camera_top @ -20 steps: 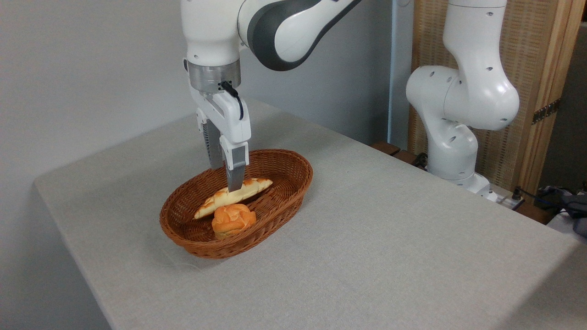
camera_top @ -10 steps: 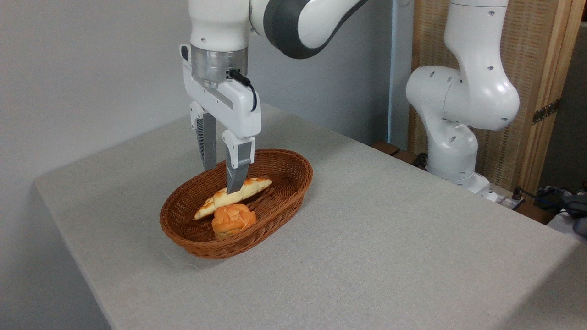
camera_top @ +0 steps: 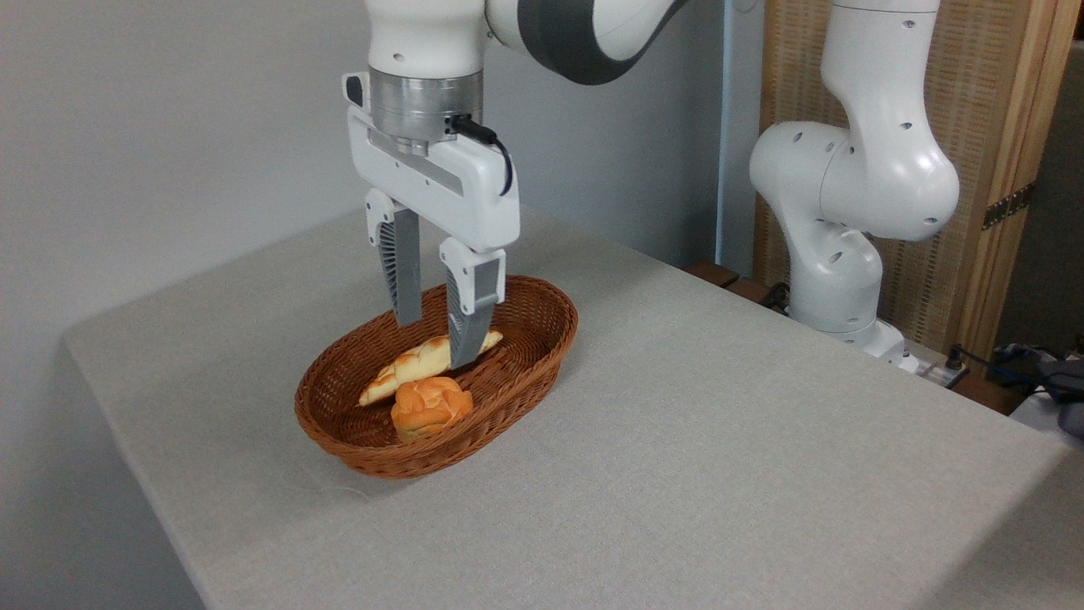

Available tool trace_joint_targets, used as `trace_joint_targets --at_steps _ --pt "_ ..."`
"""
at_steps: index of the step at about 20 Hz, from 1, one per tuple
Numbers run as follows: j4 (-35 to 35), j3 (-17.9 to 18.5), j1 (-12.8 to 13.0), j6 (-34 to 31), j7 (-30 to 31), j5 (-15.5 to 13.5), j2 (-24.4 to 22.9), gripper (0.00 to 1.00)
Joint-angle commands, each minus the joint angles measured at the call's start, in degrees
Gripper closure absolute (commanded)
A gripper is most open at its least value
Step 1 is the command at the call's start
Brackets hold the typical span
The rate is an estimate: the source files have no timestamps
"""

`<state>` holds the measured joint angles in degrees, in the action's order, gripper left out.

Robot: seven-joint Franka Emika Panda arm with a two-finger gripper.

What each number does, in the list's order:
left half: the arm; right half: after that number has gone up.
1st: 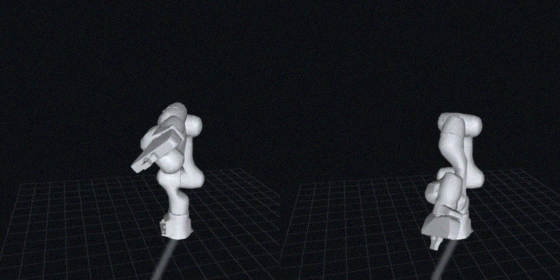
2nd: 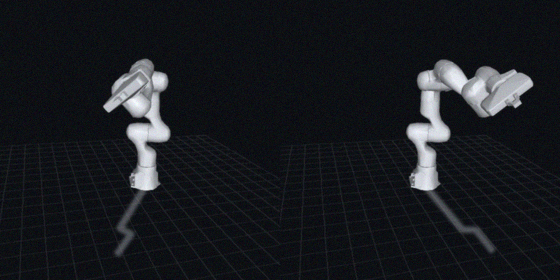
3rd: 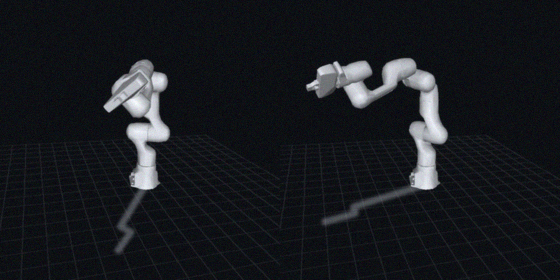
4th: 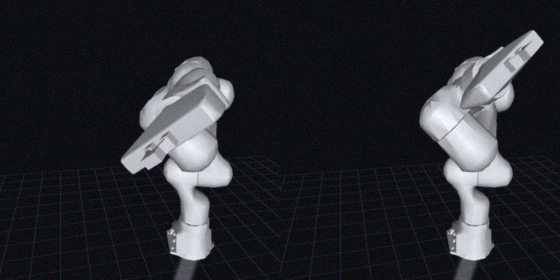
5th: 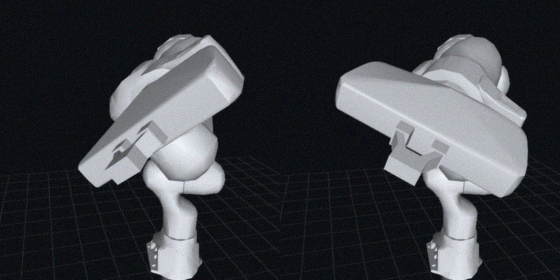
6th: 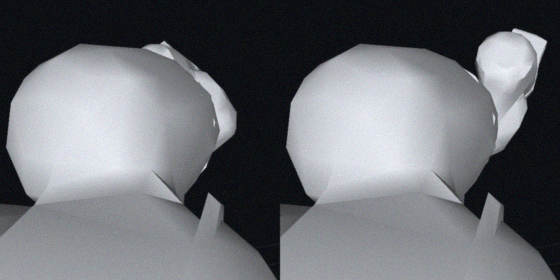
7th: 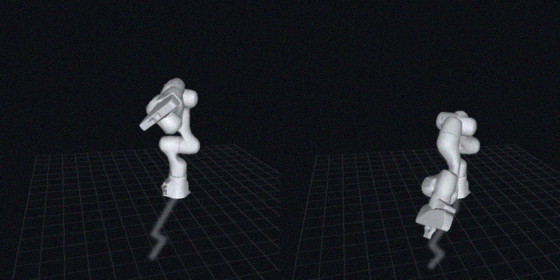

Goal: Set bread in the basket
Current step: 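Open the gripper to release the loaf and raise it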

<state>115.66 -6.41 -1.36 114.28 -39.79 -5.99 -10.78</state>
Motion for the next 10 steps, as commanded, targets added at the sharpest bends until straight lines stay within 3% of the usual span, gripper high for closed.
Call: trace_joint_targets --at_steps 1,4,10 --pt "-1.5 1.9 0.4 -3.6 -0.9 2.2 -0.6 0.00" --pt "-1.9 2.5 0.4 -6.0 -1.3 3.6 -0.7 0.00" --pt "-2.2 5.0 0.4 -6.1 -1.0 2.7 -1.3 0.00"
